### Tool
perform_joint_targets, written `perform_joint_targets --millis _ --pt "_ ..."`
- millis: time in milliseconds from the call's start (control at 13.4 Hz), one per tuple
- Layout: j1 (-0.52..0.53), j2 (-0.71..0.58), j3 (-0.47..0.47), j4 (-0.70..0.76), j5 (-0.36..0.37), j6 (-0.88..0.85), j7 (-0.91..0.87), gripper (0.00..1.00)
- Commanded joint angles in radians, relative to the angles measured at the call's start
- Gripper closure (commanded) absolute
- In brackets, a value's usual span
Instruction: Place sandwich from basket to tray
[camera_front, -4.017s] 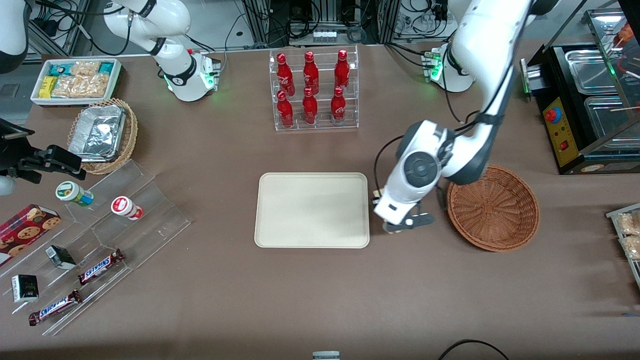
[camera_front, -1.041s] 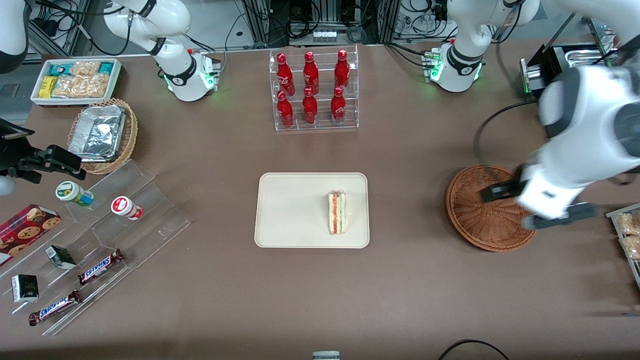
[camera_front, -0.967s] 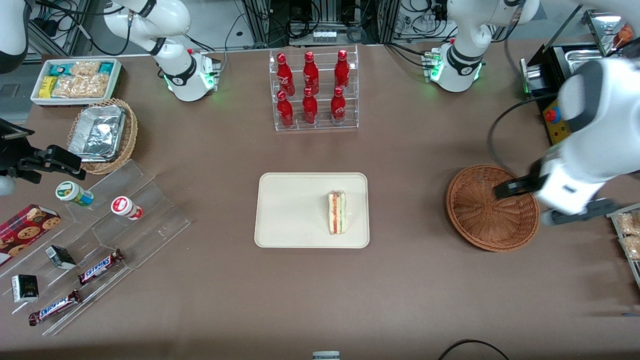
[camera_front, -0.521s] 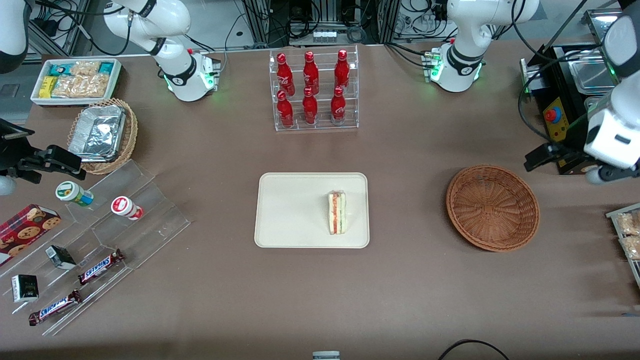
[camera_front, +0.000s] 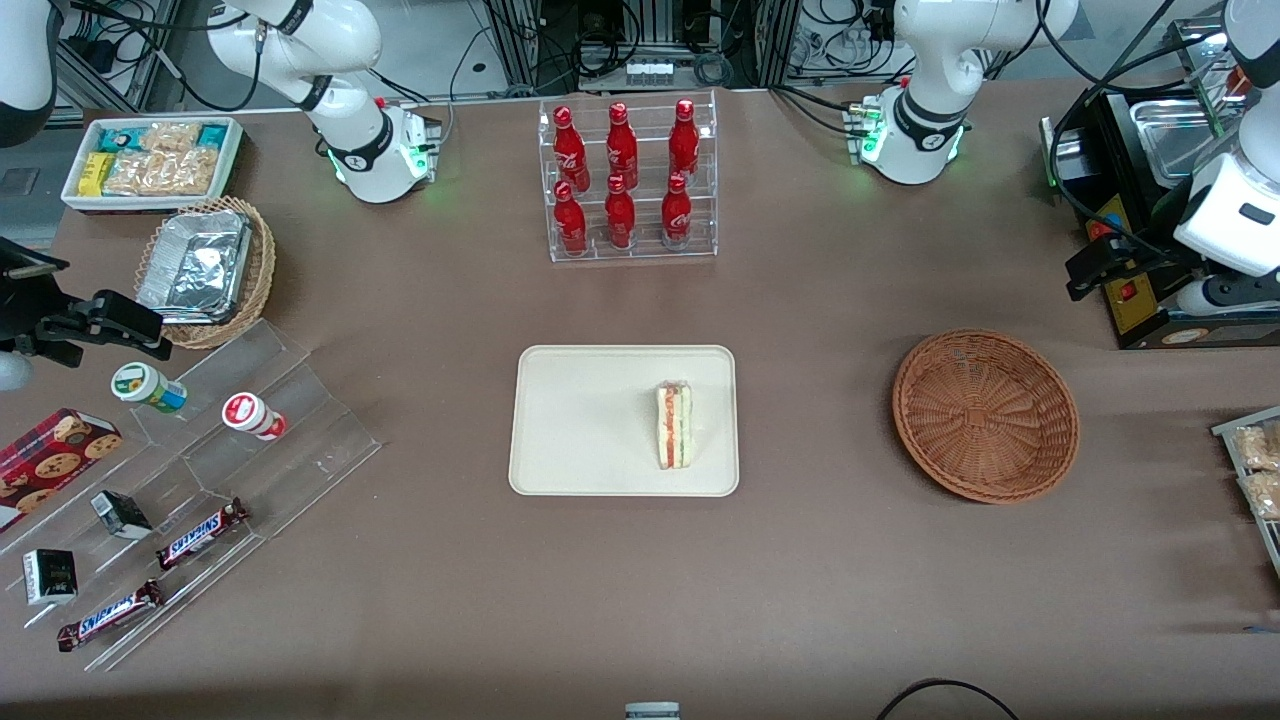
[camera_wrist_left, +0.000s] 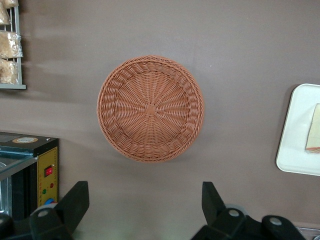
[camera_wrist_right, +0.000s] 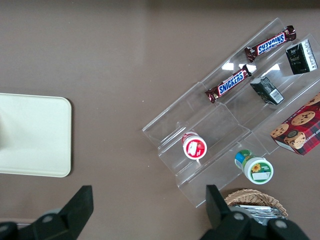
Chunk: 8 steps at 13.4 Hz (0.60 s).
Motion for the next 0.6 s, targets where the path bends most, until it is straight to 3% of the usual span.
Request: perform_joint_targets --millis 0,521 --pt "0.015 -0.02 -0.013 -0.009 -0.014 -0.015 0.023 0.0" --pt "0.01 -0.022 -0.016 0.079 -0.023 -0.133 0.062 0.0"
